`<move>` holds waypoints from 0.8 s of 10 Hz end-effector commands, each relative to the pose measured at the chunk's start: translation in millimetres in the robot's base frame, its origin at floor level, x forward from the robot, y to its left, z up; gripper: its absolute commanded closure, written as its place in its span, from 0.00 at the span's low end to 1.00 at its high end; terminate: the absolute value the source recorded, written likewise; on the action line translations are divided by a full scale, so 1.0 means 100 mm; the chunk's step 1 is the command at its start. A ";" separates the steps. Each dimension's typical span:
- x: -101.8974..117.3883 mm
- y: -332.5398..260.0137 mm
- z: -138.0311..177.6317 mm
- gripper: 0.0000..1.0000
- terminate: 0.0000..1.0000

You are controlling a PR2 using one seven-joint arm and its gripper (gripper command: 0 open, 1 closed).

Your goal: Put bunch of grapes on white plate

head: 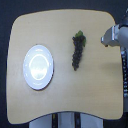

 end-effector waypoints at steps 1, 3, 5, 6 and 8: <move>0.01 0.01 0.00 0.00 0.00; 0.12 0.23 -0.11 0.00 0.00; 0.30 0.40 -0.20 0.00 0.00; 0.44 0.52 -0.27 0.00 0.00; 0.67 0.92 -0.49 0.00 0.00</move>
